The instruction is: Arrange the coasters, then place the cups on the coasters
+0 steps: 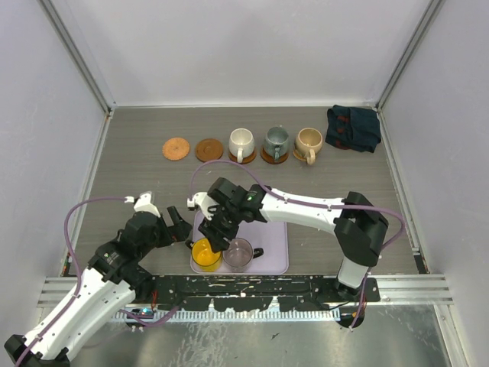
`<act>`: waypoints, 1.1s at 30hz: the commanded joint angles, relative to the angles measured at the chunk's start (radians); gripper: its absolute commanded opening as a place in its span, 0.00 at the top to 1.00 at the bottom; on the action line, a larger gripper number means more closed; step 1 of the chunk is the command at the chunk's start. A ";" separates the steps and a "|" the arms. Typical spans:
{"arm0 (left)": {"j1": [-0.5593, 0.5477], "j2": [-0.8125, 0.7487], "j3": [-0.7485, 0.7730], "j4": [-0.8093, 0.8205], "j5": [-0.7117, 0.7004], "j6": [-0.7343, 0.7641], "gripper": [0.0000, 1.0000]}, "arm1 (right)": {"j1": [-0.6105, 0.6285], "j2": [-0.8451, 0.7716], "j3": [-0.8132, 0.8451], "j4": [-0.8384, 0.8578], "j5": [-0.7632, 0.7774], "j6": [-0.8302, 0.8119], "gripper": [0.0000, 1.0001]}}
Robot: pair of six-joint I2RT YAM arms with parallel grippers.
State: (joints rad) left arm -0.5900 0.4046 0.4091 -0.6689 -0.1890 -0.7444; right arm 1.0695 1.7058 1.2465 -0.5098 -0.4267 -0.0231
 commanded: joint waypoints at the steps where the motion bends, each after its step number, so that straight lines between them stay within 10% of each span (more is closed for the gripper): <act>1: -0.005 0.001 0.035 0.054 -0.020 -0.003 0.02 | 0.009 0.019 0.060 -0.041 0.054 -0.026 0.40; 7: -0.005 0.022 0.035 0.068 -0.024 0.003 0.02 | 0.009 0.055 0.077 -0.072 0.177 -0.025 0.42; 13: -0.005 0.042 0.035 0.085 -0.029 0.008 0.02 | 0.008 0.093 0.120 -0.086 0.326 -0.037 0.66; 33: -0.005 0.048 -0.023 0.225 0.105 0.103 0.02 | -0.035 0.167 0.241 0.006 0.634 -0.049 0.63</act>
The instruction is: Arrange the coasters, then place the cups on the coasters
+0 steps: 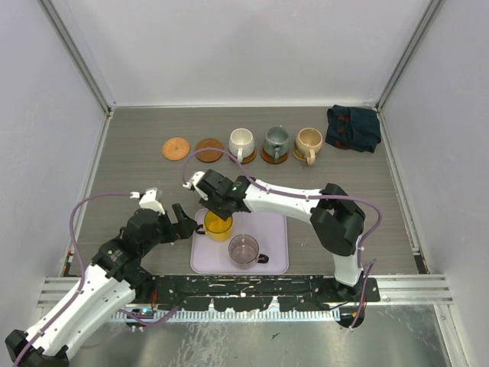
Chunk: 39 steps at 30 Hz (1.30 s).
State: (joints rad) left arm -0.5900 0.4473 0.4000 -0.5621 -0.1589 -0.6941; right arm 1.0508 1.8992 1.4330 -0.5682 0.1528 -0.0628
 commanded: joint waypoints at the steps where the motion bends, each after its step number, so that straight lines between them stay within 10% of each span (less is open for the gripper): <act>1: -0.005 0.007 -0.018 0.133 0.093 0.059 0.02 | -0.018 -0.032 0.057 0.068 0.056 -0.011 0.62; 11: -0.005 0.026 -0.035 0.214 0.237 0.139 0.02 | -0.024 -0.177 0.005 0.098 0.124 0.009 0.46; 39: -0.020 0.355 -0.008 0.503 0.227 0.336 0.15 | -0.057 -0.747 -0.465 -0.030 0.221 0.373 0.42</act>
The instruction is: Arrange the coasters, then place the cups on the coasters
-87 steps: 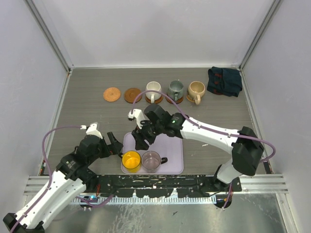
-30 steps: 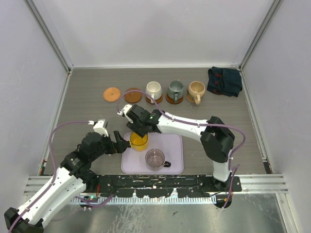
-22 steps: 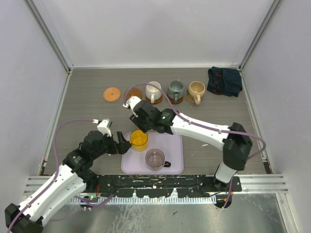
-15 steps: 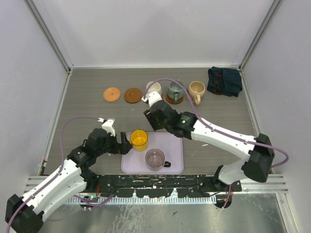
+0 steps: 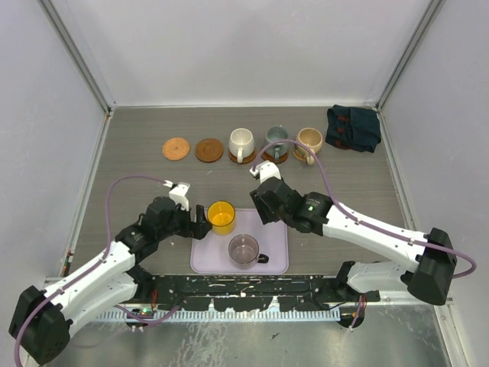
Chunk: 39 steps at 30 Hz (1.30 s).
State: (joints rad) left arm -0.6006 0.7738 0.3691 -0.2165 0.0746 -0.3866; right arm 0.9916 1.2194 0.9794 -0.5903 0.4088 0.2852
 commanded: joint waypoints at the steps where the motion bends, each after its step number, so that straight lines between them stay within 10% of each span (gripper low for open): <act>1: -0.013 0.041 0.024 0.169 -0.005 0.032 0.16 | 0.002 -0.076 -0.018 -0.011 -0.041 0.026 0.42; 8: -0.037 0.120 0.043 0.197 0.044 0.052 0.38 | 0.002 -0.118 -0.035 -0.037 -0.064 0.062 0.42; 21: -0.193 0.043 0.055 0.115 0.148 -0.019 0.42 | 0.002 -0.115 -0.054 -0.050 -0.117 0.095 0.42; 30: -0.250 0.047 0.084 -0.008 -0.053 -0.022 0.15 | 0.011 -0.128 -0.059 -0.100 -0.356 0.017 0.34; 39: -0.250 0.128 0.124 0.042 -0.149 -0.037 0.13 | 0.029 -0.174 -0.045 -0.140 -0.480 -0.015 0.32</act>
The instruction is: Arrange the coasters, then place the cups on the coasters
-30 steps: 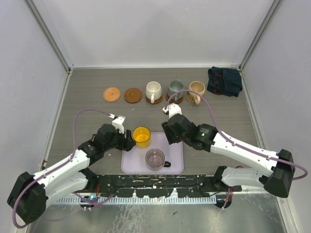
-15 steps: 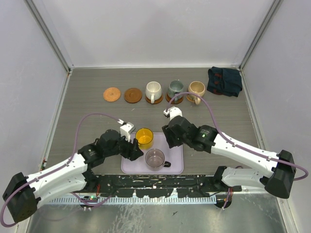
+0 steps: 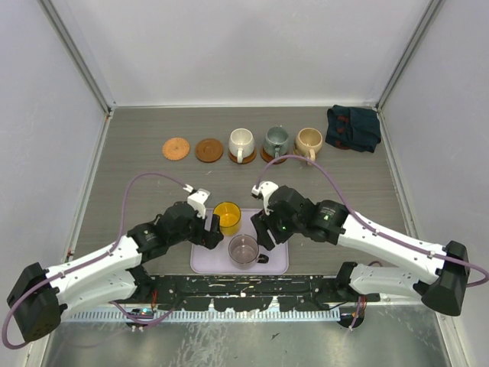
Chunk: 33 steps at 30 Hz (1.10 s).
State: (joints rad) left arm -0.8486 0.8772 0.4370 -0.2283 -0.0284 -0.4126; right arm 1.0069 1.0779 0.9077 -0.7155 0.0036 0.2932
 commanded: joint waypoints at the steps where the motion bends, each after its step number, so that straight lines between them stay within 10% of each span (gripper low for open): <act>1: -0.002 0.033 0.061 0.062 -0.038 -0.010 0.13 | 0.020 -0.032 0.029 -0.022 -0.074 -0.018 0.30; 33: -0.002 0.231 0.035 0.183 -0.018 -0.025 0.20 | 0.164 0.268 -0.029 0.066 -0.032 0.019 0.16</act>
State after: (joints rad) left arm -0.8490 1.0954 0.4702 -0.1127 -0.0246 -0.4309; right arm 1.1645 1.3247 0.8864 -0.7166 -0.0292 0.3229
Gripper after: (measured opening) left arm 0.810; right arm 0.838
